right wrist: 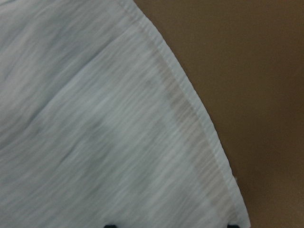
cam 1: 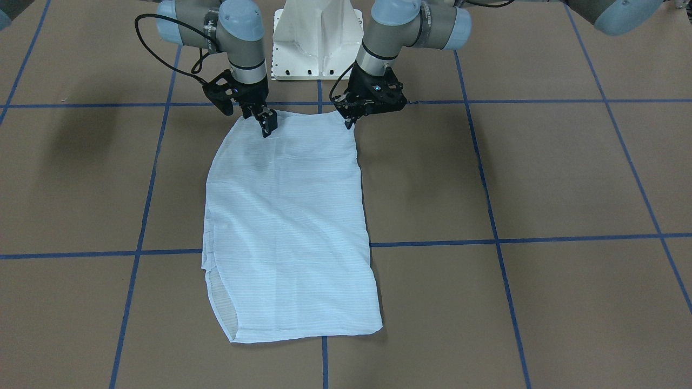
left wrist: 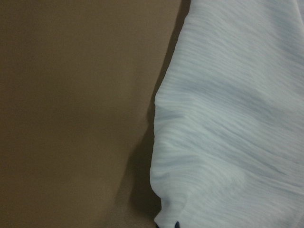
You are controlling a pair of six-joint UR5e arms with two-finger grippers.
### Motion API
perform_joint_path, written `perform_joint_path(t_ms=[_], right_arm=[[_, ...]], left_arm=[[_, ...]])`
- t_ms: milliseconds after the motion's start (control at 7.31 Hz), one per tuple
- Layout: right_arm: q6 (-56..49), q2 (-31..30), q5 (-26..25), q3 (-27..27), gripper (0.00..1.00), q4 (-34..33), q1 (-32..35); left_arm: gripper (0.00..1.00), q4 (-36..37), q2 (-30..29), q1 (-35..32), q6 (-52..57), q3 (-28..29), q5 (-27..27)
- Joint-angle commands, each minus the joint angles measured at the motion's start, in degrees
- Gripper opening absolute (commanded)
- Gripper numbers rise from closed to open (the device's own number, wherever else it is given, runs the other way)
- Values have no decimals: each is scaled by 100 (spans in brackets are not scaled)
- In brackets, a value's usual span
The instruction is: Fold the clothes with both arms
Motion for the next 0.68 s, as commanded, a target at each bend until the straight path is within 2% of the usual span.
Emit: perform_joint_path(t_ms=[0, 274, 410, 547], right_arm=[[0, 10, -1, 9, 66, -14, -9], [0, -8, 8, 9, 62, -22, -9], [0, 1, 8, 9, 50, -22, -18], [0, 18, 17, 18, 33, -31, -18]], left_arm=[[0, 0, 0, 0, 0, 0, 0], [0, 0, 0, 0, 0, 9, 0], [0, 0, 0, 0, 0, 35, 0], [0, 0, 0, 0, 0, 35, 0]])
